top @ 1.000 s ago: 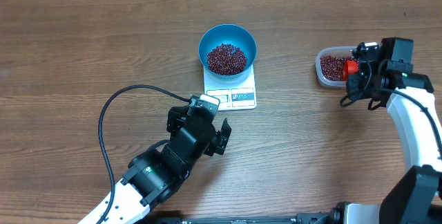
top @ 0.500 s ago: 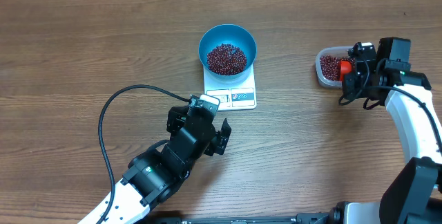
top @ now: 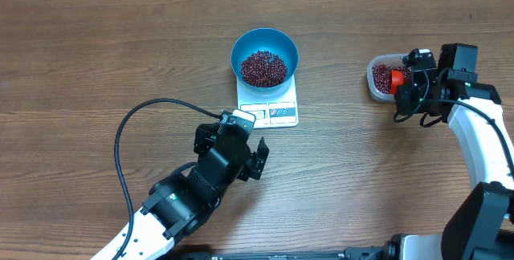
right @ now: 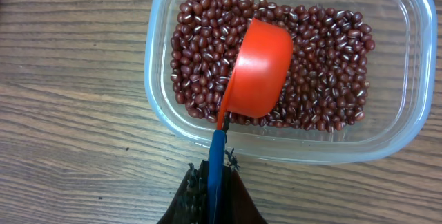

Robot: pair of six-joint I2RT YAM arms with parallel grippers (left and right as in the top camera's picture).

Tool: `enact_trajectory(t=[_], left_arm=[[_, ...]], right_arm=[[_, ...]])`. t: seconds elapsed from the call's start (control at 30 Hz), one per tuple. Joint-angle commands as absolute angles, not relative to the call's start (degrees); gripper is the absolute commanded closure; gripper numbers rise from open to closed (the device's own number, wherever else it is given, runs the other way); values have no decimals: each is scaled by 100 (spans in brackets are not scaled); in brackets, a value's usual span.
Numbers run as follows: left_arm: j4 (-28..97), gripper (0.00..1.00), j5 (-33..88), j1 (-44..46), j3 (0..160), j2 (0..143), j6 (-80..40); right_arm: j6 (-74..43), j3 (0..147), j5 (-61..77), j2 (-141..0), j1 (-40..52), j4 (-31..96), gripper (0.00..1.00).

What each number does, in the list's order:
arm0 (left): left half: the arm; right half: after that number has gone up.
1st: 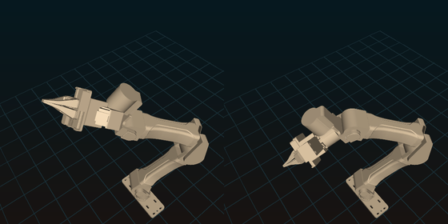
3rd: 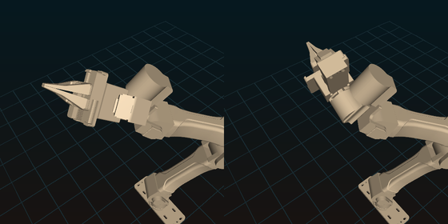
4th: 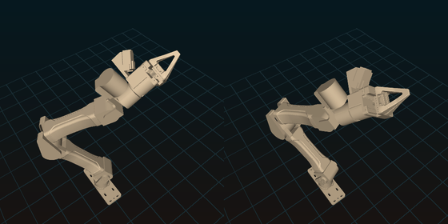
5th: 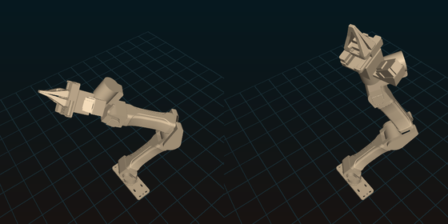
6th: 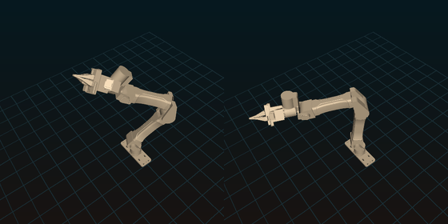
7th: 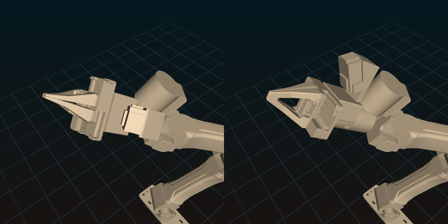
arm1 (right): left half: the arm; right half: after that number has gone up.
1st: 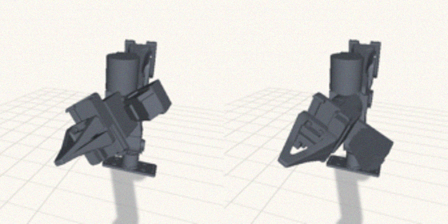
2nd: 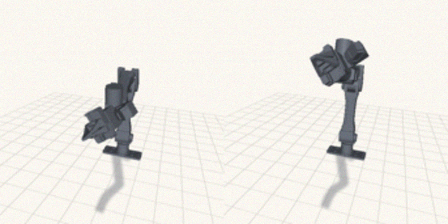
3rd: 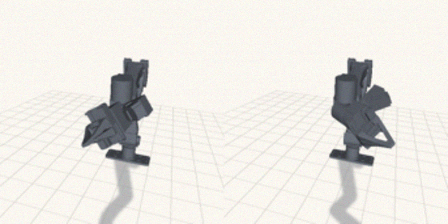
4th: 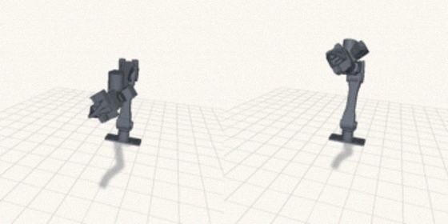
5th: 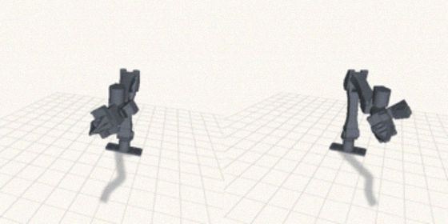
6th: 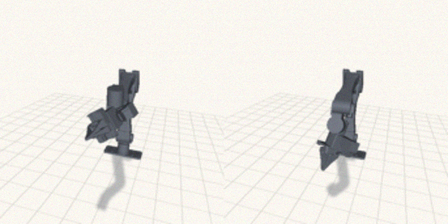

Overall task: Scoop item into bowl and weigh 150g on scale
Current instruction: 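Lower the scoop into the bean tub with the right gripper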

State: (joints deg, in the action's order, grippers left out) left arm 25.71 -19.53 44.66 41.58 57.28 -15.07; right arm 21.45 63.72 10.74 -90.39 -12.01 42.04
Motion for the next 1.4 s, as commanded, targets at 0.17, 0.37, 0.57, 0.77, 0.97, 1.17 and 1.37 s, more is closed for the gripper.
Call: enact_trajectory(t=[0.17, 0.37, 0.57, 0.77, 0.97, 1.17, 1.37], left_arm=[[2567, 1, -1946, 4504, 4123, 5699, -1588], [2567, 0, -1946, 4504, 4123, 5699, -1588], [2569, 0, -1944, 4504, 4123, 5699, -1588], [2567, 0, -1946, 4504, 4123, 5699, -1588], [2569, 0, -1946, 4504, 4123, 5699, -1588], [2567, 0, -1946, 4504, 4123, 5699, -1588], [2567, 0, -1946, 4504, 4123, 5699, -1588]], right_arm=[[2161, 6370, 1468, -9078, -1201, 4191, 96], [2495, 6370, 1466, -9078, -1208, 4093, 96], [2493, 6370, 1479, -9078, -1208, 4112, 96], [2493, 6368, 1966, -9113, -1208, 4195, 96], [2340, 6368, 1990, -9332, -1208, 4254, 96], [2248, 6368, 2285, -9391, -1210, 4237, 96], [2220, 6368, 2401, -9391, -1232, 4213, 96]])
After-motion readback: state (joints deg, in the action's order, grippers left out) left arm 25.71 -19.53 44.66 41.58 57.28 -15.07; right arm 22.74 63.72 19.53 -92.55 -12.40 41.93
